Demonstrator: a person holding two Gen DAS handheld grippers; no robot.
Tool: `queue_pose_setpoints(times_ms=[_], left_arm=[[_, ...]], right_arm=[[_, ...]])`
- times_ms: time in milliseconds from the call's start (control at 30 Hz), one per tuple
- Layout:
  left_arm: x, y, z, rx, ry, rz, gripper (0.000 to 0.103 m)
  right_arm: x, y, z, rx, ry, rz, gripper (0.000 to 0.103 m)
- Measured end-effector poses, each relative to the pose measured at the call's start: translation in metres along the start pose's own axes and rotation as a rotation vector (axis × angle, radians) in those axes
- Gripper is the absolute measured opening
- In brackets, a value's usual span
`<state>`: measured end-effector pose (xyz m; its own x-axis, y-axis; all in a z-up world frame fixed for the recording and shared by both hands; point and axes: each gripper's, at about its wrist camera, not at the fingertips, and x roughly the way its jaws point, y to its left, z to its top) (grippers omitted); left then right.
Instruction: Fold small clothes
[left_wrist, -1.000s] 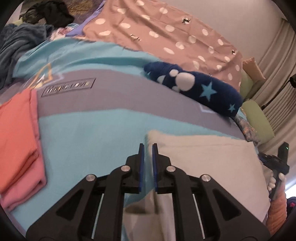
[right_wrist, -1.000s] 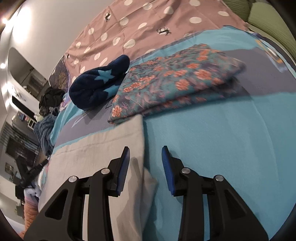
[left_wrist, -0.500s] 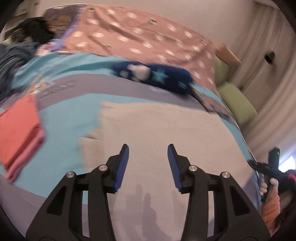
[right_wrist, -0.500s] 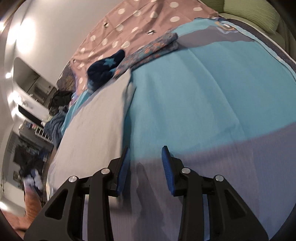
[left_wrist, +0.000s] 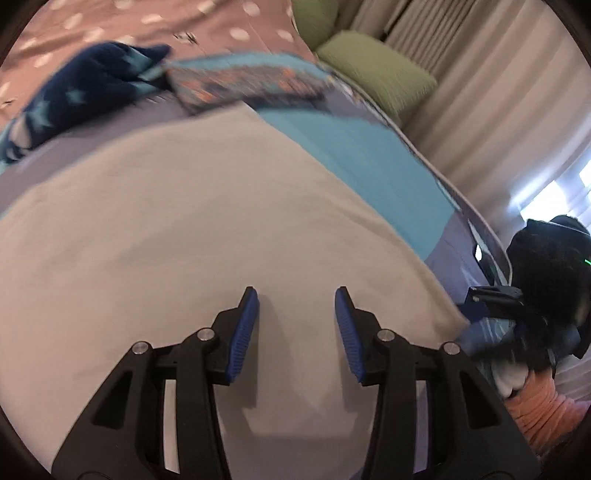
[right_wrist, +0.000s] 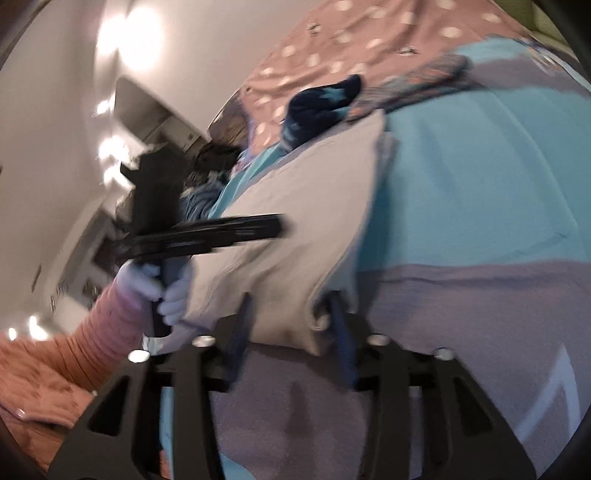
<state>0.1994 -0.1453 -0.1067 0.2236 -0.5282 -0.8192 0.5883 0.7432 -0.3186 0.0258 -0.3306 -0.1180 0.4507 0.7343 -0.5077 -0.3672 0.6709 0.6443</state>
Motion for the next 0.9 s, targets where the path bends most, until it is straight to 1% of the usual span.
queue_pose_setpoints(times_ms=[100,167,233,300,367,433,467,500,533,567,600,667,733,767,833,867,900], left_arm=[[0.008,-0.013,0.007,0.015,-0.005,0.004,0.045],[0.006,-0.016,0.012,-0.006,-0.001,-0.027,0.045],[0.002,-0.017,0.016,-0.042,0.001,-0.073,0.048],[0.002,-0.019,0.023,-0.062,0.003,-0.102,0.056],[0.007,-0.028,0.03,-0.056,0.007,-0.111,0.057],[0.015,-0.039,0.032,-0.008,0.024,-0.083,0.055],[0.022,-0.043,0.032,0.03,0.045,-0.046,0.046],[0.031,-0.047,0.03,0.072,0.071,0.008,0.027],[0.034,-0.046,0.028,0.078,0.08,0.026,0.024],[0.035,-0.042,0.026,0.068,0.079,0.023,0.017],[0.032,-0.036,0.023,0.04,0.076,0.005,0.011],[0.023,-0.024,0.017,-0.001,0.061,-0.011,0.01],[0.016,-0.015,0.01,-0.02,0.041,-0.026,0.009],[0.014,-0.012,0.007,-0.028,0.032,-0.037,0.009],[0.011,-0.01,0.003,-0.04,0.016,-0.056,0.009],[0.01,-0.009,0.002,-0.046,0.009,-0.06,0.009],[0.009,-0.009,0.0,-0.055,0.004,-0.065,0.009]], right_arm=[[0.008,0.007,-0.001,-0.028,0.013,0.054,0.05],[0.007,0.009,0.001,-0.038,-0.002,0.095,0.05],[0.004,0.011,0.005,-0.049,-0.019,0.142,0.05],[0.005,0.01,0.008,-0.051,-0.019,0.157,0.05],[0.01,0.009,0.01,-0.046,-0.007,0.164,0.05],[0.01,0.011,0.006,-0.058,0.003,0.158,0.05],[0.009,0.012,0.005,-0.065,0.002,0.154,0.05],[0.007,0.012,0.004,-0.067,-0.001,0.154,0.05],[0.003,0.012,0.003,-0.067,-0.006,0.15,0.05],[-0.002,0.009,0.004,-0.064,-0.015,0.143,0.05],[-0.007,0.006,0.004,-0.058,-0.027,0.132,0.05],[-0.017,-0.006,0.009,-0.027,-0.06,0.062,0.05],[-0.02,-0.023,0.017,0.03,-0.064,-0.079,0.05],[-0.017,-0.033,0.022,0.071,-0.046,-0.155,0.049],[-0.008,-0.043,0.029,0.118,-0.023,-0.2,0.046],[-0.004,-0.046,0.033,0.131,-0.016,-0.2,0.044],[0.002,-0.047,0.039,0.135,-0.012,-0.196,0.044]])
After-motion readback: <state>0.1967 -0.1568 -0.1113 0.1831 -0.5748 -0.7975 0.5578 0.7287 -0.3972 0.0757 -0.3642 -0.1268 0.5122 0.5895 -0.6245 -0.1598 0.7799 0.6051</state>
